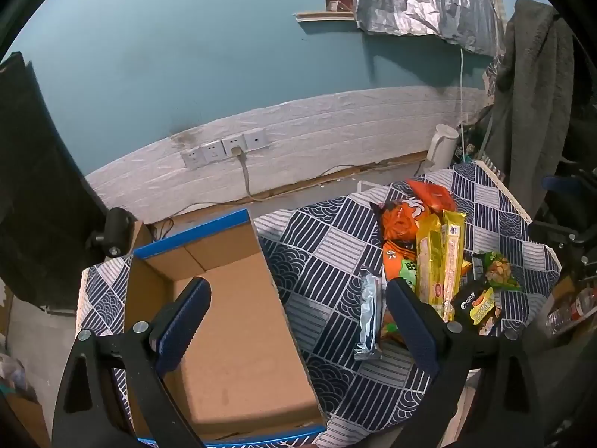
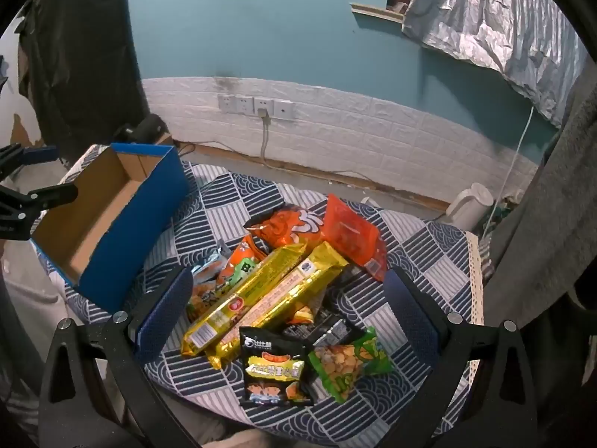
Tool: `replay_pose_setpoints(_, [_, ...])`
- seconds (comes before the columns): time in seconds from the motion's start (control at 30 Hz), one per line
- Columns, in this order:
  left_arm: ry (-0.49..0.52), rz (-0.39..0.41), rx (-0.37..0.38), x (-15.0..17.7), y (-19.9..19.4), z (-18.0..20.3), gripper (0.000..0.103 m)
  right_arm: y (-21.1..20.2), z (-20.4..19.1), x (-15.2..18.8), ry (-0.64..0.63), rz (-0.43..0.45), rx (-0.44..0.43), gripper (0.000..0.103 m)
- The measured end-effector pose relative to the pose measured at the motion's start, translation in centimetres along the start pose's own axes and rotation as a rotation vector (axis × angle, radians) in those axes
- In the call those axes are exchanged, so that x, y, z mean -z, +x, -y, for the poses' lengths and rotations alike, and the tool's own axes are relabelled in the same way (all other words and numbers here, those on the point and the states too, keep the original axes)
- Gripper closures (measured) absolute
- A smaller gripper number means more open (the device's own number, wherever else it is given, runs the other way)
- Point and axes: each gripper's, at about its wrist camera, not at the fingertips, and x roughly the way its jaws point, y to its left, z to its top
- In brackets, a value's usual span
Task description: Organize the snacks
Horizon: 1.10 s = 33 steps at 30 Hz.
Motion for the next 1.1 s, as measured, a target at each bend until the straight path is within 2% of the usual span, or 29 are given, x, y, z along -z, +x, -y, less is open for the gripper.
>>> replay_pose_setpoints(0.03, [0.028, 0.005, -0.021, -0.05, -0.01, 0.39, 0.007, -0.01, -0.05, -0.04, 0.0, 0.0, 0.001, 0.003])
replay_pose_setpoints(0.27, [0.042, 0.017, -0.014, -0.12, -0.13, 0.45, 0.007, 0.01, 0.07, 0.13, -0.001, 0.003, 0.002, 0.003])
replay_pose_setpoints(1.1, [0.038, 0.021, -0.007, 0.38, 0.08, 0.63, 0.007, 0.12, 0.13, 0.18, -0.005, -0.004, 0.008, 0.003])
